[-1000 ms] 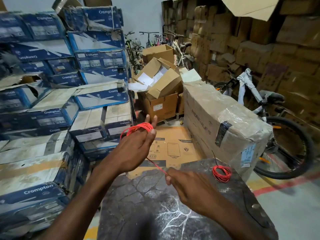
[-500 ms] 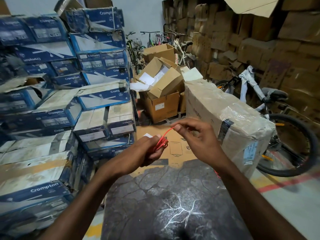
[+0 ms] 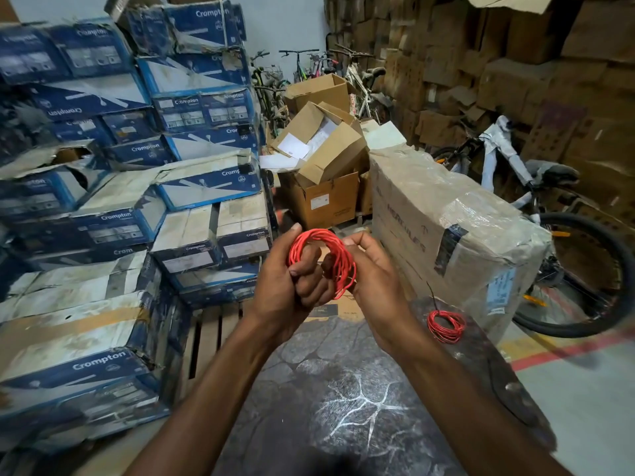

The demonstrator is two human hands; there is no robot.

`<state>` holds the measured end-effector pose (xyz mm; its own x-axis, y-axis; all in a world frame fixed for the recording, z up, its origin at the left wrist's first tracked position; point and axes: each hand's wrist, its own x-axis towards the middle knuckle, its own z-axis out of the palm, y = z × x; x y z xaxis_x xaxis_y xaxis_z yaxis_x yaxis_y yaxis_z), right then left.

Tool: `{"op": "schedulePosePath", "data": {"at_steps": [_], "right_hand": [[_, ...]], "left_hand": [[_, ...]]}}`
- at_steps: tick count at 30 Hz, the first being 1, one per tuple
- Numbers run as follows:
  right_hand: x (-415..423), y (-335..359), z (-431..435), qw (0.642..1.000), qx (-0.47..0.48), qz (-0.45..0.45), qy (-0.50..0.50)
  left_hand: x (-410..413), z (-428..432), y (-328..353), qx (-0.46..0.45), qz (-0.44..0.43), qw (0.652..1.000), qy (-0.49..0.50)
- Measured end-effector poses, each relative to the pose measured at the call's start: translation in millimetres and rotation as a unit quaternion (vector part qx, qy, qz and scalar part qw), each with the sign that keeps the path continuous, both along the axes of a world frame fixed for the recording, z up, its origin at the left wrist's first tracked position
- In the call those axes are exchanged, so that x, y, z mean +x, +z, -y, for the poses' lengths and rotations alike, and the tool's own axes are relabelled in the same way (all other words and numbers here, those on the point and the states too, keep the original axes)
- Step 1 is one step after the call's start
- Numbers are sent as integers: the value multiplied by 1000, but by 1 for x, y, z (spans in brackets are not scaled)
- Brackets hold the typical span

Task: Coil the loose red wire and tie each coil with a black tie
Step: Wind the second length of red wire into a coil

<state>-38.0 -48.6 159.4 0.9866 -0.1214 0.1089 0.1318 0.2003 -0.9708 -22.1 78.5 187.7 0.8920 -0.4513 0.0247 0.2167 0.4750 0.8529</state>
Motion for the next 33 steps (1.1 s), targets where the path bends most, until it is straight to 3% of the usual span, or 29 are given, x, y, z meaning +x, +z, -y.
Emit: {"op": "schedulePosePath", "data": {"at_steps": [8,18,21,26,33], "right_hand": [[7,7,-8,983,-66,69,-156],[20,-2,12,963,-174,104,-178],[25,-10,17,965,-185,89,-166],[28,-19,14,968,-191,70,-146],[30,-33,5,978,-137,44,-151]], "left_hand": [[1,21,-1,23,13,993,113],[1,5,-16,162,62,978,117],[0,3,-9,171,16,977,124],[6,3,-1,113,-144,976,114],[13,13,-13,118,-126,974,144]]}}
